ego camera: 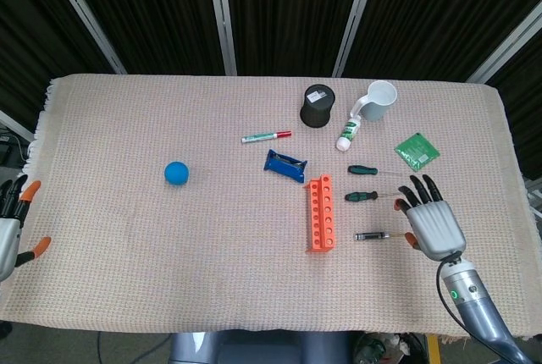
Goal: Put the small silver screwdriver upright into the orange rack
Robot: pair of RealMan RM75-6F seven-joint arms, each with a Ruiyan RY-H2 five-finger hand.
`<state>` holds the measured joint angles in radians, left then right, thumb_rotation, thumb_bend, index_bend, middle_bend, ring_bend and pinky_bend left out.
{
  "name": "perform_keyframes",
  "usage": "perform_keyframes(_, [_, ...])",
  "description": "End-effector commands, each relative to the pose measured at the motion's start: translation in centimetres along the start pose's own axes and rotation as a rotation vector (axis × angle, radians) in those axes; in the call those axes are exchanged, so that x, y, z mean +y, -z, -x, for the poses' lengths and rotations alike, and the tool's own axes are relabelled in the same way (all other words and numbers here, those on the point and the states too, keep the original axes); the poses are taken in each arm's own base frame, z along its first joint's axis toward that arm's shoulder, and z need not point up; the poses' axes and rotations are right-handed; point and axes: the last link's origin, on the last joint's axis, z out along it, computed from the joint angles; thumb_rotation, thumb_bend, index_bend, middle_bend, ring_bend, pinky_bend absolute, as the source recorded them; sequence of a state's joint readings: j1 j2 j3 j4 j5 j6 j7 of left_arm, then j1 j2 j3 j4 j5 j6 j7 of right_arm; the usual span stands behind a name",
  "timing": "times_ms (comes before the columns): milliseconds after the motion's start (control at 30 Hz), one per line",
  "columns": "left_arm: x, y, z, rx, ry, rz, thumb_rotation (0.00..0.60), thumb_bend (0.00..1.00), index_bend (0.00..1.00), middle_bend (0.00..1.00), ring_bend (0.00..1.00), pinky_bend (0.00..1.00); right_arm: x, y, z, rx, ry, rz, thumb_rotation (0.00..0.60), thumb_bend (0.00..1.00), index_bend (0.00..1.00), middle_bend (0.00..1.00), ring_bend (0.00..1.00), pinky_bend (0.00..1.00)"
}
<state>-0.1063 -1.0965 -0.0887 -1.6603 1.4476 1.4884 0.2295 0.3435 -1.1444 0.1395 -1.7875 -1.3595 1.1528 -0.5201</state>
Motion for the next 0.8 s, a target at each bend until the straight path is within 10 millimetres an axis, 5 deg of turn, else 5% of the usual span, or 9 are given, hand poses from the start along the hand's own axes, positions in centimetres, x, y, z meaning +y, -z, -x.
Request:
perform_keyframes(33, [0.0,-0.3,-0.2,0.008,-0.003,0.004,0.600,0.19,0.10,0.00,0.00,0.00,-1.1,-0.6,0.3,-0.022,0.004,-0.014,0.600,0.19,0.41,0.18,0.01,0.03])
perform_keyframes(800, [0.7,-1.3,-0.9,0.032,-0.001,0.038,0.600,0.19,0.10,0.00,0.00,0.00,-6.1,-1.9,5.1,-0.176,0.071,-0.064,0.600,0.22,0.40,0.17,0.00,0.02])
